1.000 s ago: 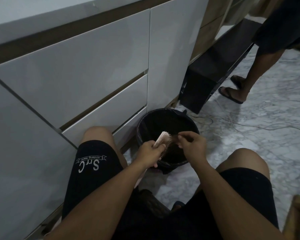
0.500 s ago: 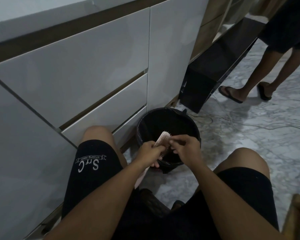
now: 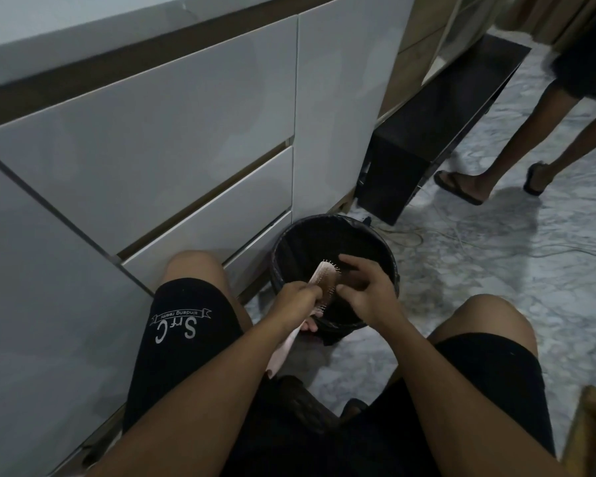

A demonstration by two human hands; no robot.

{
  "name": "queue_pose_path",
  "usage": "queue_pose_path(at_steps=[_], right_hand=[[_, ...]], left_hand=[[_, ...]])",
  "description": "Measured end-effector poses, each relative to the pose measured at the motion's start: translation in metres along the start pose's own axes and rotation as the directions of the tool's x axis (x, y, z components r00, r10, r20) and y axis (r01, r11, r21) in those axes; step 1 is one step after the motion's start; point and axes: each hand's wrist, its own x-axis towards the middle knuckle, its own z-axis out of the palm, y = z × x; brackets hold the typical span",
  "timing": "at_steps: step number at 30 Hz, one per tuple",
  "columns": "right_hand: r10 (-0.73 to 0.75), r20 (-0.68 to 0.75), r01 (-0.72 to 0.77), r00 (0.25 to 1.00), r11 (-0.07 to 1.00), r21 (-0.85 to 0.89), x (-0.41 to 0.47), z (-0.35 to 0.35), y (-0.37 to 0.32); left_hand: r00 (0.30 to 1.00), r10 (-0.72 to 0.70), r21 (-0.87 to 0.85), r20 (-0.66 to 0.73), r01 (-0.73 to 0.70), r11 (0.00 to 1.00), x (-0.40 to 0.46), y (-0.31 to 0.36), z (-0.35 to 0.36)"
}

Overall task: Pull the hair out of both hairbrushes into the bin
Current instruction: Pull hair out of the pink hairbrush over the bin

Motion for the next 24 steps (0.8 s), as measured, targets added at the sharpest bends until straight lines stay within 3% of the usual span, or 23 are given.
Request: queue_pose_path(at_steps=[3,5,9,12,14,18,21,24], right_hand=[[-0.065,0.035,0.069,0.997,0.988,-0.139,-0.002,0.003,0.001],[-0.091,-0.051,0.081,0.995,0.983,-0.166,-0.001,0.004,0.003],[0.030,-0.218,-0.055,0.975,0.992,-0.111,0.005,-0.002,0.003],[0.110,-0.253,-0.134,0.961,0.988,-0.080,0.006,-0.005,0.002],[0.112,-0.204,-0.135,0.973,0.986,-0.099,0.005,-0.003,0.004],[-0.062,-0.024,0.060,0.998,0.993,-0.103,0.000,0.001,0.004],[-0.077,0.097,0.090,0.992,0.987,-0.137,-0.001,0.003,0.002],[-0.077,0.076,0.088,0.994,0.984,-0.156,-0.001,0.004,0.003]], left_hand=[[1.000,0.007,-0.013,0.008,-0.007,1.000,-0.002,-0.001,0.003],[1.000,0.009,-0.003,0.005,-0.009,1.000,0.000,-0.003,0.004],[1.000,0.010,-0.006,0.017,-0.010,1.000,0.002,-0.002,0.002],[0.999,0.010,-0.022,0.037,-0.009,1.000,0.001,-0.002,0.004],[0.999,-0.013,-0.053,0.037,0.015,0.999,0.001,0.000,0.004],[0.993,-0.095,-0.165,0.065,0.104,0.981,0.001,0.006,-0.001],[0.990,-0.111,-0.224,0.090,0.129,0.966,0.000,0.007,-0.002],[0.988,-0.111,-0.225,0.106,0.133,0.965,-0.002,0.008,-0.001]])
